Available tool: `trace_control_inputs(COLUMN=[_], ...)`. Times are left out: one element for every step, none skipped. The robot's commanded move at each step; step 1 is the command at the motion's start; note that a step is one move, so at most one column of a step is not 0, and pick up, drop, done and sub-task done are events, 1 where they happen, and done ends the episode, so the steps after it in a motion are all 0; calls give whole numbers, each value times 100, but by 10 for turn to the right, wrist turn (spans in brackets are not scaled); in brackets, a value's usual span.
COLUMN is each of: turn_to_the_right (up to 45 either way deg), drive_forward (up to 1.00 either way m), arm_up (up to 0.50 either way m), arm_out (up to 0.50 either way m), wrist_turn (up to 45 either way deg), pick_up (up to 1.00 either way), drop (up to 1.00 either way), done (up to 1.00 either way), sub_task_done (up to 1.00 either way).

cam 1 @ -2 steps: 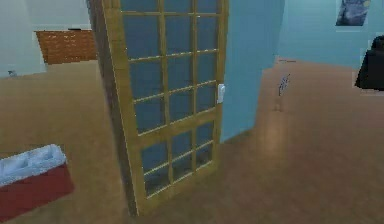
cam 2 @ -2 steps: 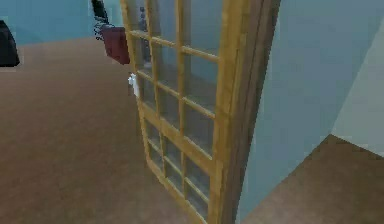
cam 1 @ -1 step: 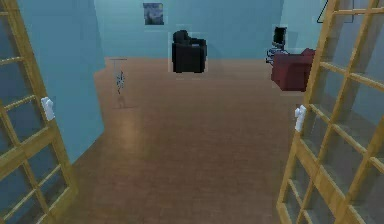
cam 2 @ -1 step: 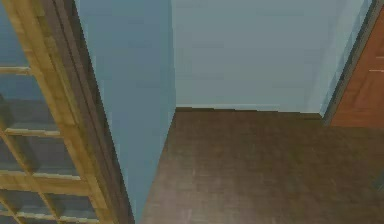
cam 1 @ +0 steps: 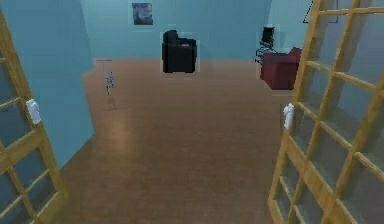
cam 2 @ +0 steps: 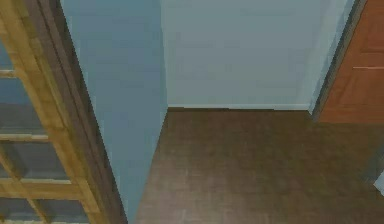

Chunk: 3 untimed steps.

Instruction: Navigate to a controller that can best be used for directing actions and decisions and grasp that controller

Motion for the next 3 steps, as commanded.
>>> trace_control_inputs(turn_to_the_right=[0, 30, 0], drive_forward=[100, 0, 50], arm_up=[0, 0, 0], arm_out=[0, 0, 0], wrist_turn=[0, 0, 0], pick_up=[0, 0, 0], drop=[0, 0, 0], done=[0, 0, 0], sub_task_done=[0, 0, 0])
